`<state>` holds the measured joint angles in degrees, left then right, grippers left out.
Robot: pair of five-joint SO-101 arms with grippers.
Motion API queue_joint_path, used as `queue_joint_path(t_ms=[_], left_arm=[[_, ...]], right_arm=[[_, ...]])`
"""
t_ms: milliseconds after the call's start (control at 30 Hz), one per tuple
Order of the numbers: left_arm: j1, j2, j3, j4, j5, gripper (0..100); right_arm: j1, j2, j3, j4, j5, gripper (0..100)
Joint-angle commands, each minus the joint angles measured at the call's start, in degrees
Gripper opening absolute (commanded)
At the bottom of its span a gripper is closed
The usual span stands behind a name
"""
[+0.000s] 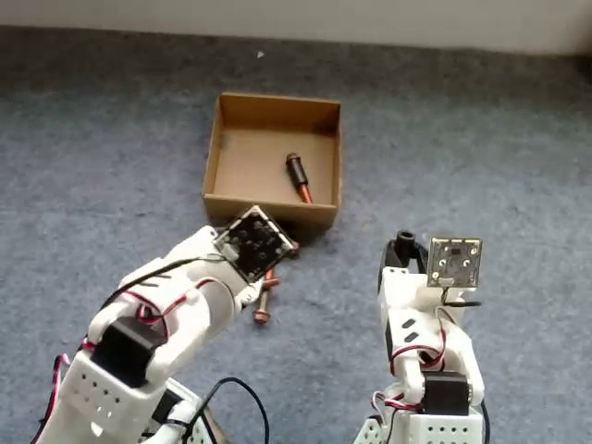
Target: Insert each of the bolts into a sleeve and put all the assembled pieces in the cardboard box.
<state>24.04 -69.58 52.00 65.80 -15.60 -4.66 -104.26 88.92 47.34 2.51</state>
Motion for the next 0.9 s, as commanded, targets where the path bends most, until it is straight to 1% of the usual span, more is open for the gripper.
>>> queue_joint_path(t_ms=[0,167,367,567,600,700,867], left_arm=[[-3.0,-7.0,4.7,-4.2,2.9,1],[-4.9,-14.3,10.8,-7.6,7.0,1],[-6.6,-25.4,17.1,-8.6,7.0,1],[-7.7,-35.5,22.0,-8.6,7.1,1],[-8.2,-35.6,22.2,-8.6,7.3,1],[-9.9,-34.9,22.2,-8.9,11.1,1],[-13.4,-34.9,22.0,-13.2,15.2,1]], right_arm=[[-1.4,-0.9,-0.7,0.3,0.3,0.6],[-3.7,-0.9,-0.7,0.3,0.3,0.6],[-4.4,-0.9,-0.7,0.3,0.3,0.6],[-8.8,-0.9,-0.7,0.3,0.7,0.6],[-9.4,-0.9,-0.7,0.3,0.7,0.6],[-12.3,-0.9,-0.7,0.3,0.8,0.6],[-18.2,-0.9,-0.8,0.0,0.9,0.6]])
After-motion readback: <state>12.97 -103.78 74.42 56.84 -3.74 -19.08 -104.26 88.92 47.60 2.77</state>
